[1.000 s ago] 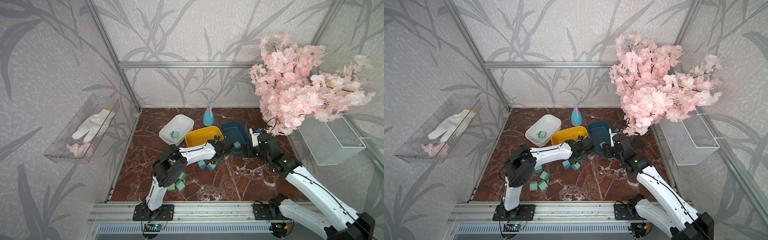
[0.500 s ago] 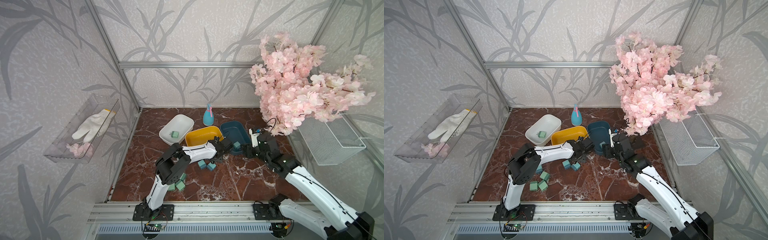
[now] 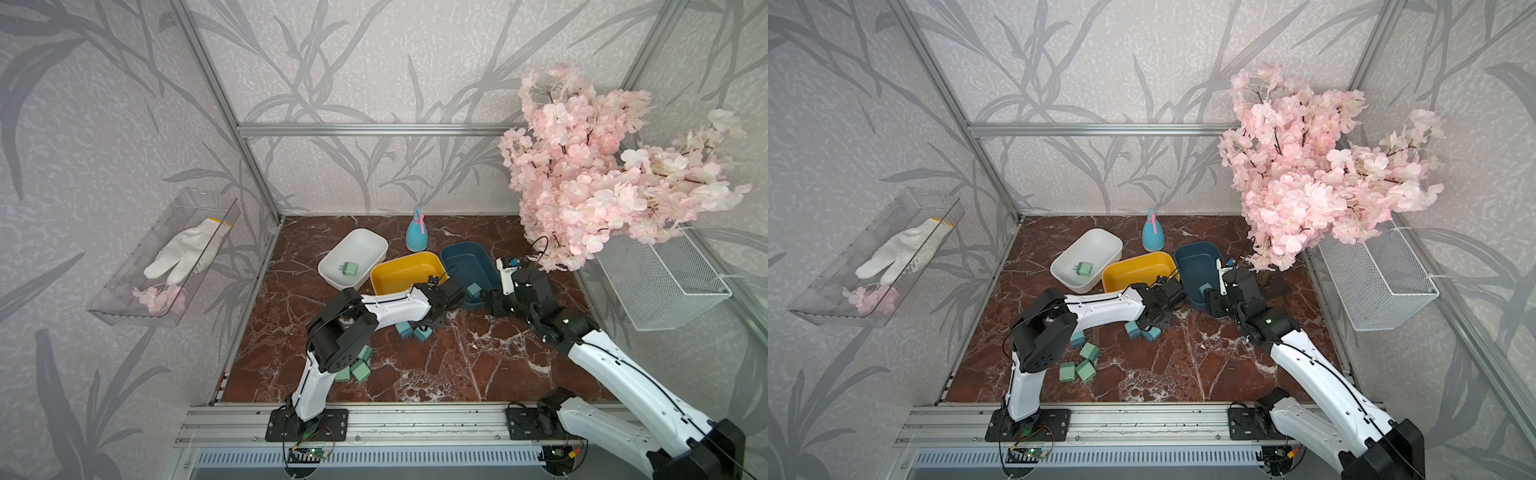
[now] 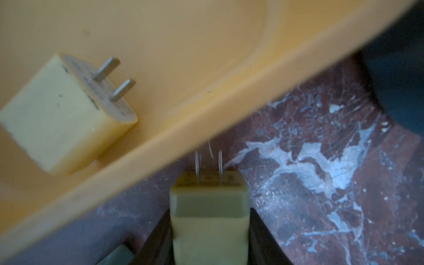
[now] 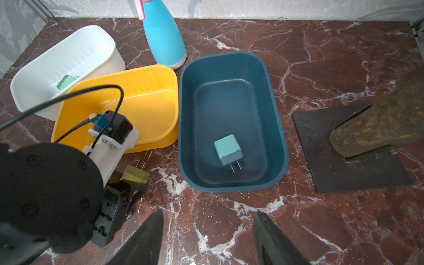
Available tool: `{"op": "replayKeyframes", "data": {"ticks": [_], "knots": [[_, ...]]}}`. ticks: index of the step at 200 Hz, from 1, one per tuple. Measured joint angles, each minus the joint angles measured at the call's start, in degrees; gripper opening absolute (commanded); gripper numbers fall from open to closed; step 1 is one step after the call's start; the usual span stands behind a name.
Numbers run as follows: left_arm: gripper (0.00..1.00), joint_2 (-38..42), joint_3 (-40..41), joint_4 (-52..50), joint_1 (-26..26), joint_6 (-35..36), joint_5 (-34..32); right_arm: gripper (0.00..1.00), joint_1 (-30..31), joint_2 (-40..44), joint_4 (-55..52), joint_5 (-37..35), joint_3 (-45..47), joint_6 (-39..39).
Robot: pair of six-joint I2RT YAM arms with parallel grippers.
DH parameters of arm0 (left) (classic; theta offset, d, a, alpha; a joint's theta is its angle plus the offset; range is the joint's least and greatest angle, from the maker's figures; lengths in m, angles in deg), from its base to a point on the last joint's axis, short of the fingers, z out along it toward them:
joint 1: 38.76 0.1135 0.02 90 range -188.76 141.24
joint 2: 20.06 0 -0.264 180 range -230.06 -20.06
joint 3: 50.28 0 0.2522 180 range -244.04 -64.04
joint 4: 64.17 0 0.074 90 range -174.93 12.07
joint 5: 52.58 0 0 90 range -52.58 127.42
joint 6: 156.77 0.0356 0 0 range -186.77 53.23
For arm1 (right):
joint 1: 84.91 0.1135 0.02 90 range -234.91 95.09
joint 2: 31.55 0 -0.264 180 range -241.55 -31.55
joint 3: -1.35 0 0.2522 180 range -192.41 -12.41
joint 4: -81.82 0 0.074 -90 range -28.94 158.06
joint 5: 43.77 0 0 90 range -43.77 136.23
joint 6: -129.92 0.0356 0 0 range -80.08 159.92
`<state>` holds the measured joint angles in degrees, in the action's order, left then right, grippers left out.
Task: Place the plugs by color into the storage box
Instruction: Pick up the plug from the center of the board.
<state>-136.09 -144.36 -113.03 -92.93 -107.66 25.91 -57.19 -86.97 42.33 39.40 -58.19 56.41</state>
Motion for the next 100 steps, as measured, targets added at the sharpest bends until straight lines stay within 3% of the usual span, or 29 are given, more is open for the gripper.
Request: {"op": "replayKeyframes", "data": {"ticks": [49,100], "knots": [[0.43,5.88,0.83,-0.61,-3.06,3.96,-1.49,0.66,0.00,-0.17,1.51,1.36,0.17,0.66],[0.44,12.31,0.76,-0.59,-1.40,9.60,-4.35,0.65,0.04,-2.54,2.69,3.93,0.24,2.12]]}}
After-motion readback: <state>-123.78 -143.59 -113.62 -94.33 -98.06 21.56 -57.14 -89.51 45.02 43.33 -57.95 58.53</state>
